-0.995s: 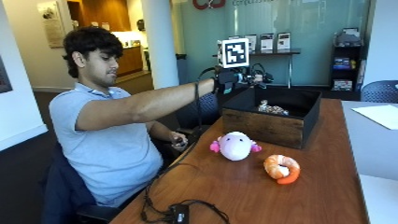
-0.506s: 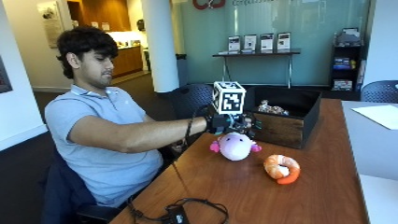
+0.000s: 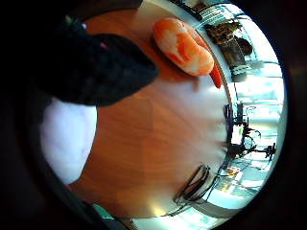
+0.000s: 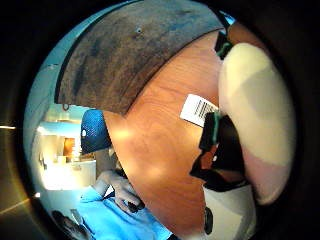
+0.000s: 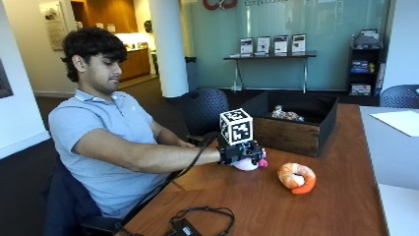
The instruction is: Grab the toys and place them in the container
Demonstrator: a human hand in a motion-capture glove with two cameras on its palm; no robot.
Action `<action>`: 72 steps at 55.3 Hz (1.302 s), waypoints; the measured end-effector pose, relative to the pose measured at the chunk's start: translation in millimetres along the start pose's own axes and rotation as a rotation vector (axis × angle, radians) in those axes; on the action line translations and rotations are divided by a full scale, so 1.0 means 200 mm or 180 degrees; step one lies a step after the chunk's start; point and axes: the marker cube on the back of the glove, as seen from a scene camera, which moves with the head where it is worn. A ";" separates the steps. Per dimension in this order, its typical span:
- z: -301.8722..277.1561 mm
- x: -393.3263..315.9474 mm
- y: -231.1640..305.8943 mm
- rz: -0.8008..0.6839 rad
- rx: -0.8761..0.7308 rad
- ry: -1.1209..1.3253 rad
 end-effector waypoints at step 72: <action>-1.27 -0.70 -0.87 -0.0394 0.1016 0.0029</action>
